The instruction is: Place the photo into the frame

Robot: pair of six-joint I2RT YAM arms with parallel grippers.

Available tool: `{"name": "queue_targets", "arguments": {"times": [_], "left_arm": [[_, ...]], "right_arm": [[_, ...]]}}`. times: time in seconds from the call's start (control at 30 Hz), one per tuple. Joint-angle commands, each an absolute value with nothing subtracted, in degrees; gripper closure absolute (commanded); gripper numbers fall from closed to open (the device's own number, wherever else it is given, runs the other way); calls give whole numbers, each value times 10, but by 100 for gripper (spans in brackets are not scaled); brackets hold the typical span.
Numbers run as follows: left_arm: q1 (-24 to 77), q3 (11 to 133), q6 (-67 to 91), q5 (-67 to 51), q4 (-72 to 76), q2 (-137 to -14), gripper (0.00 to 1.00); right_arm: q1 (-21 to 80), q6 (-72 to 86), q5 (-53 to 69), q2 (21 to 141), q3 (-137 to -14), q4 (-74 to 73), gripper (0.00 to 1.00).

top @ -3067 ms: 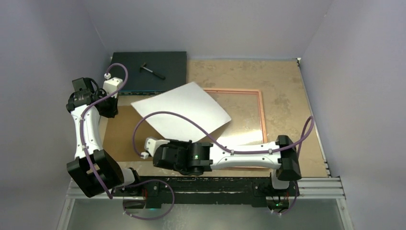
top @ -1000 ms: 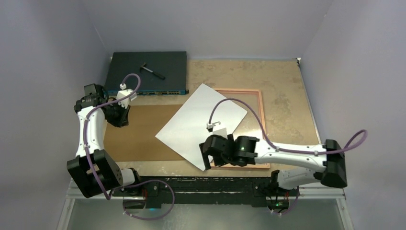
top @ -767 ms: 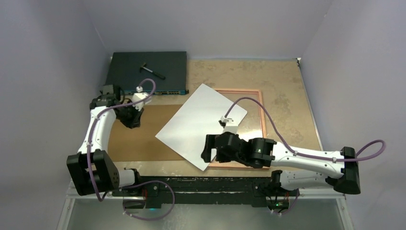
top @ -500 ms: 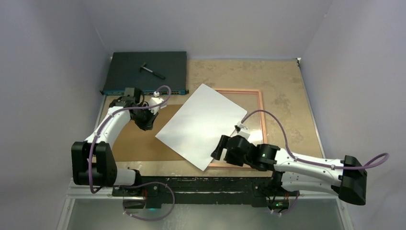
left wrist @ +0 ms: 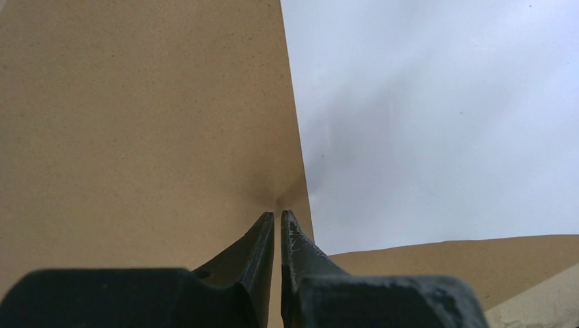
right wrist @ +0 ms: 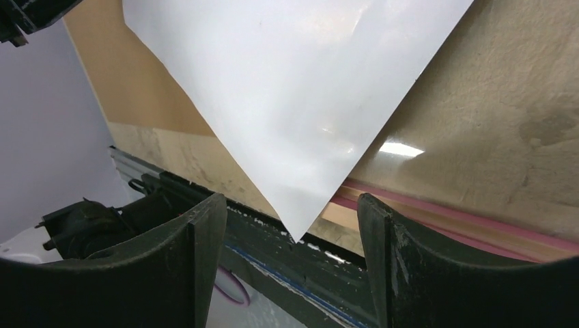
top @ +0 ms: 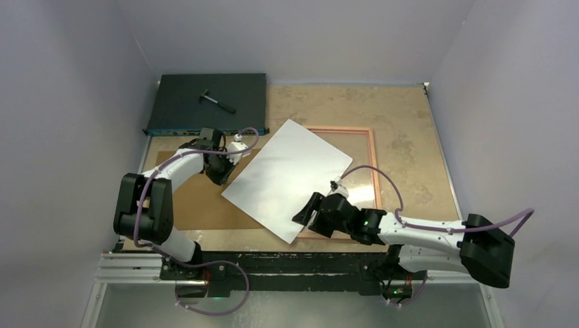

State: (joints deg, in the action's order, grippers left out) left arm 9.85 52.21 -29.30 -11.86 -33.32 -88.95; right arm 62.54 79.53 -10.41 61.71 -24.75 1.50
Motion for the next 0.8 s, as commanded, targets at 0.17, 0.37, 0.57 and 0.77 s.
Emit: {"name": "queue_targets", "arguments": {"times": [0.17,0.37,0.57,0.77], "left_arm": [[104,510,-278,-90,-287,-898,95],[106,498,-275,-82,-269,-902,95],[108,494,-277,-80,-264,-904,96],[110,488,-278,-79,-259,-901,97]], "right_arm": [[611,805,-77,626,-224,77,28],[601,802,-75,638,-222,78,29],[590,799,-61,652,-214,98,30],[586,801,-55,664,-206,105,30]]}}
